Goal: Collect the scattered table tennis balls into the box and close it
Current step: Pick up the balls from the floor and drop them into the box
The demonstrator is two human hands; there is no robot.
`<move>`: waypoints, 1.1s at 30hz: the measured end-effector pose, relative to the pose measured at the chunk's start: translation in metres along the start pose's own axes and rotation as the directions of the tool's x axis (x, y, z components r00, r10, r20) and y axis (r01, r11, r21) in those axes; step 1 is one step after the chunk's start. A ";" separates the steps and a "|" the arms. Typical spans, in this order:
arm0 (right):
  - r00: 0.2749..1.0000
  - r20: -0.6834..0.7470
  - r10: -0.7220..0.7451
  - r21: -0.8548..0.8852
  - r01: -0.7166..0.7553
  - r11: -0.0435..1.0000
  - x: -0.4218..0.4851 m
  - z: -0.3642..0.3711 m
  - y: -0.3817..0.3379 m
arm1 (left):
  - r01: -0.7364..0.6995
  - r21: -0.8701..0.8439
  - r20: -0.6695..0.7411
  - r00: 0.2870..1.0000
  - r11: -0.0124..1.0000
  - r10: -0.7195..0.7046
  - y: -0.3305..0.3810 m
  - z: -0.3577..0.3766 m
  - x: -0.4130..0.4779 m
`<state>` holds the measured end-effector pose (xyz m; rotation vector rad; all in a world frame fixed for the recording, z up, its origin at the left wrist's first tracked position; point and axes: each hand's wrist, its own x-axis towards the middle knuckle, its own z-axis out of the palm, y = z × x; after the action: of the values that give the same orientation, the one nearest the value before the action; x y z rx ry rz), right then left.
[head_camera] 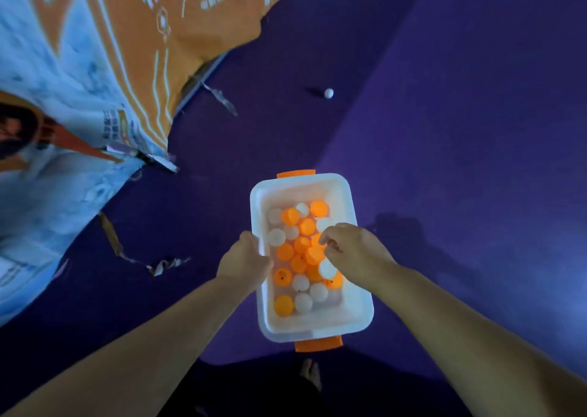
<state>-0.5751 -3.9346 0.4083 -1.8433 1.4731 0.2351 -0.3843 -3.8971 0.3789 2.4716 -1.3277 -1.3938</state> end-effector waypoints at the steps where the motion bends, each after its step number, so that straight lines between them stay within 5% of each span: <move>1: 1.000 -0.018 0.016 0.018 -0.016 1.000 -0.004 -0.023 -0.003 | -0.003 -0.017 -0.003 1.000 1.000 0.003 0.017 -0.009 -0.007; 6: 0.997 -0.042 0.067 0.095 -0.062 0.993 0.005 -0.113 -0.023 | -0.029 -0.134 -0.037 0.999 0.991 0.024 0.078 -0.060 -0.011; 18: 0.984 -0.097 0.146 0.337 -0.106 0.936 0.202 -0.223 -0.071 | -0.142 0.110 -0.147 0.976 0.984 0.158 0.169 -0.197 0.167; 33: 0.936 -0.100 0.338 0.437 -0.264 0.860 0.419 -0.331 0.040 | 0.039 0.067 -0.197 0.980 0.997 -0.025 0.282 -0.240 0.373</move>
<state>-0.5762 -4.4694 0.3858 -1.3088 1.7758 -0.0945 -0.3106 -4.4174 0.3717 2.6056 -1.3234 -1.0903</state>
